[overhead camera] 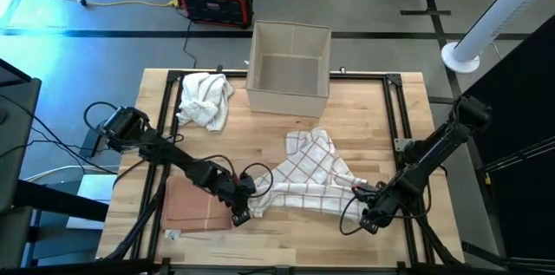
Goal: Fold towel
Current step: Fold the right white towel
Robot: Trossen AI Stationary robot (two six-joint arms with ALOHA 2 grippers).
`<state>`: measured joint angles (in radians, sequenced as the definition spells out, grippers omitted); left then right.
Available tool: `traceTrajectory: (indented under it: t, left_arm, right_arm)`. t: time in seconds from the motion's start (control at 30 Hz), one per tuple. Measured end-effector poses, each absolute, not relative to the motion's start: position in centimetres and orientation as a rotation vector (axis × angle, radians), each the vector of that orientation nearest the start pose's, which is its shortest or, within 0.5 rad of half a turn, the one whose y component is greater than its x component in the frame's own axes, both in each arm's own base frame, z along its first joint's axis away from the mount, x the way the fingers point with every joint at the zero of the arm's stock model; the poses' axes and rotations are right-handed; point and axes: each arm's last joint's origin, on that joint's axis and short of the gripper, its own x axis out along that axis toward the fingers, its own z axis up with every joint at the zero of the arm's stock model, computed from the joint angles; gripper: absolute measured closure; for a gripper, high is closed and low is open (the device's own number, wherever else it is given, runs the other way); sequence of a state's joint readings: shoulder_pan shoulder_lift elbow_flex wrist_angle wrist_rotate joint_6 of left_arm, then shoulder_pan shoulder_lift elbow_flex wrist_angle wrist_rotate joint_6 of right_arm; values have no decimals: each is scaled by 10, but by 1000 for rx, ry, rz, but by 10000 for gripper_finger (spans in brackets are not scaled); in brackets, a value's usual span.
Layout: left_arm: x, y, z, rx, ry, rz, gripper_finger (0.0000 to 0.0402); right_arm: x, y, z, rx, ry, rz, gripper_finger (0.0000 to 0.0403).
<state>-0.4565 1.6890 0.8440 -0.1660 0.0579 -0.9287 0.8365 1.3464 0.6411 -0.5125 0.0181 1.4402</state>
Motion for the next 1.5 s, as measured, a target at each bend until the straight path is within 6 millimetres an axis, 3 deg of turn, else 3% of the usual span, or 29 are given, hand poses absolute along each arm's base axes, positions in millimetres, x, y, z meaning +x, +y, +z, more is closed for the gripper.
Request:
traceTrajectory:
  t: [0.23,0.4,0.57,0.73,0.87,1.07,1.27,1.4,1.5]
  left_arm:
    - [278,-137,140,-627,1123,26,401]
    - [278,-138,141,-634,1130,13,401]
    - [278,-138,141,-634,1131,13,401]
    - [277,-137,141,-650,1137,27,401]
    - [271,-138,161,-681,1132,35,401]
    - [256,-128,232,-618,1004,71,401]
    - [227,-86,315,-489,674,288,401]
    - [212,-68,363,-376,458,274,401]
    - [202,-63,401,-330,278,222,401]
  right_arm:
    - [149,154,156,681,1342,-303,257]
    - [150,152,155,692,1302,-348,303]
    - [150,152,155,699,1285,-369,386]
    - [151,153,162,711,1293,-377,401]
    - [156,162,208,704,1281,-309,402]
    - [158,161,308,566,1188,-283,403]
    - [143,126,395,394,860,-460,403]
    - [139,114,446,306,525,-412,403]
    - [138,111,482,250,377,-349,403]
